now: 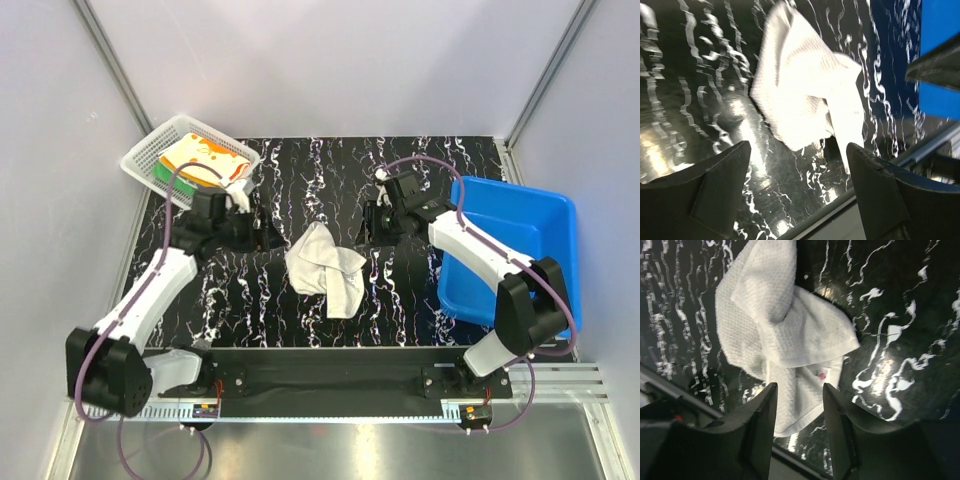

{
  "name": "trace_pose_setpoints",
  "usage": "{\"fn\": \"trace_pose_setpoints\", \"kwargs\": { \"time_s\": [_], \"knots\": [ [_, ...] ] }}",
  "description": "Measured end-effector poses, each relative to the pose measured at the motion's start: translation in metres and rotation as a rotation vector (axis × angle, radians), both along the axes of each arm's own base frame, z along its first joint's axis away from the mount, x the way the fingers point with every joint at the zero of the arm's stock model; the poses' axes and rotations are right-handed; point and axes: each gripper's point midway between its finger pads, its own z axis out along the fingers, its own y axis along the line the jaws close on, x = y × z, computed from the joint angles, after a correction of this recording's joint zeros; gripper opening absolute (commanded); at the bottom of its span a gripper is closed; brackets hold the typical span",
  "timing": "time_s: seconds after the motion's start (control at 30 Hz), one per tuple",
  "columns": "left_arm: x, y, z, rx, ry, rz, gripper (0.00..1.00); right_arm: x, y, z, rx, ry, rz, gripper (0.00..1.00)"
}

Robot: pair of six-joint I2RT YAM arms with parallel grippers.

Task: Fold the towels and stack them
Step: Move the towel to the center of the board, then flatten out the crumpled towel

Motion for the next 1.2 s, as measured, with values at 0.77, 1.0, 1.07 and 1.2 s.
{"fn": "trace_pose_setpoints", "kwargs": {
  "time_s": [0.77, 1.0, 1.07, 1.2],
  "knots": [
    [0.041, -0.071, -0.131, 0.028, 0.252, -0.105, 0.59, 0.020, -0.014, -0.106, -0.203, 0.118, -0.160, 0.45],
    [0.049, -0.071, -0.131, 0.071, 0.213, -0.107, 0.50, 0.032, -0.006, -0.109, -0.171, 0.083, -0.168, 0.44],
    [0.052, -0.072, -0.132, 0.074, 0.210, -0.109, 0.44, 0.036, -0.004, -0.108, -0.160, 0.073, -0.174, 0.44],
    [0.051, -0.071, -0.139, 0.087, 0.220, -0.115, 0.32, 0.042, 0.000, -0.108, -0.136, 0.062, -0.185, 0.41]
  ]
}}
